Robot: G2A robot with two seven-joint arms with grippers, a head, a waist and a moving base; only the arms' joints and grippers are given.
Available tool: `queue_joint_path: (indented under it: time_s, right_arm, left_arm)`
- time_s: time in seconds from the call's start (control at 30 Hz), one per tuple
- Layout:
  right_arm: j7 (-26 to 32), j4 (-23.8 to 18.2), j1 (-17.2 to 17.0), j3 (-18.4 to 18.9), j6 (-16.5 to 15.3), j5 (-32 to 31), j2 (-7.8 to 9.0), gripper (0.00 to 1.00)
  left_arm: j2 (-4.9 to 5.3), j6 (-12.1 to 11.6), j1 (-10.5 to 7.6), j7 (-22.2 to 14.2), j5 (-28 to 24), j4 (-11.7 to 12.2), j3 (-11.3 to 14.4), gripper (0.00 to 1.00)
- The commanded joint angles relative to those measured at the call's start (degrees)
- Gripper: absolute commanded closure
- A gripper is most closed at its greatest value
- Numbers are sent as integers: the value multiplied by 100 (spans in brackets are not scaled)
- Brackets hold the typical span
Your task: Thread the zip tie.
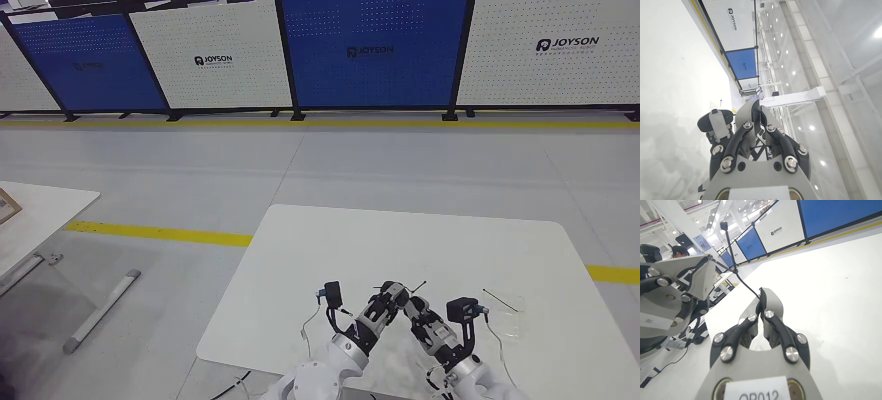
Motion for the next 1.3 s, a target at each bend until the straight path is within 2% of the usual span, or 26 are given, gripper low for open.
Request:
queue_joint_path:
  time_s: [0.0,0.17,0.6,1.27]
  right_arm:
    - [-2,10,2,-2,-3,1,0,100]
    - [-8,34,6,-6,-12,3,-1,100]
    - [12,59,3,-27,-11,-4,-2,100]
    - [1,112,56,-92,-47,48,-16,100]
  left_arm:
    - [-2,-12,3,2,-7,-1,-1,100]
    - [-3,-191,26,-2,12,-18,-7,100]
    - [0,-375,111,-3,32,-129,-30,100]
    - [14,-411,226,11,117,-247,-79,100]
